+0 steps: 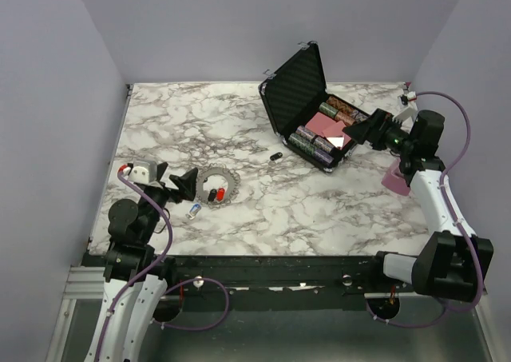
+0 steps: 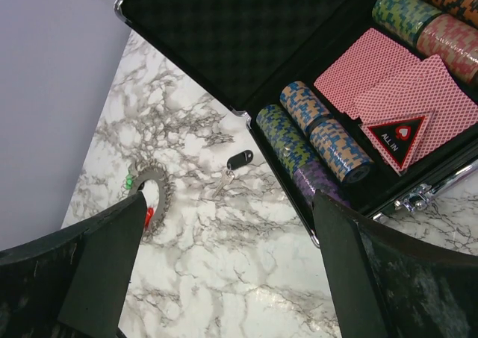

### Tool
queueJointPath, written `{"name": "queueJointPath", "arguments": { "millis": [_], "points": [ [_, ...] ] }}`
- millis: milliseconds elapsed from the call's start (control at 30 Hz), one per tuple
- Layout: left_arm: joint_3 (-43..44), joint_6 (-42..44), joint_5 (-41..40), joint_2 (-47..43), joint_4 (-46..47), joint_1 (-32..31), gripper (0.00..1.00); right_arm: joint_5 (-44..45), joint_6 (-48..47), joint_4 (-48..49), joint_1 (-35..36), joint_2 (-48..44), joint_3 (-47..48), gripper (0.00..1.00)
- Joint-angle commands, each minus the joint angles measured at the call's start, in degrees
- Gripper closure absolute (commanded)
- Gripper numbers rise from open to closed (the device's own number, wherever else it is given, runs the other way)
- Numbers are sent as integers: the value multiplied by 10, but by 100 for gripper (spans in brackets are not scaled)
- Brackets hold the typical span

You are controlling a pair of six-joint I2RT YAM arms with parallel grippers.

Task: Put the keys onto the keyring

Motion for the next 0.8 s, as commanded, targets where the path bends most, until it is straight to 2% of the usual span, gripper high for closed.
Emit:
{"name": "queueJointPath", "arguments": {
  "millis": [0,167,367,633,767],
  "points": [
    [13,-6,33,4,-1,4,1,15,3,3,-2,-13,18,0],
    [13,-7,41,3,-3,4,1,-12,-11,13,-2,-12,9,0],
    [15,-20,74,9,-2,4,1,-129,-100,38,-2,-22,-23,0],
    [40,-114,141,54,-29,4,1,-249,-226,11,-2,-26,-41,0],
    [66,-147,147,81,-70,4,1,-285,-240,1,-2,-22,-41,0]
  ]
}}
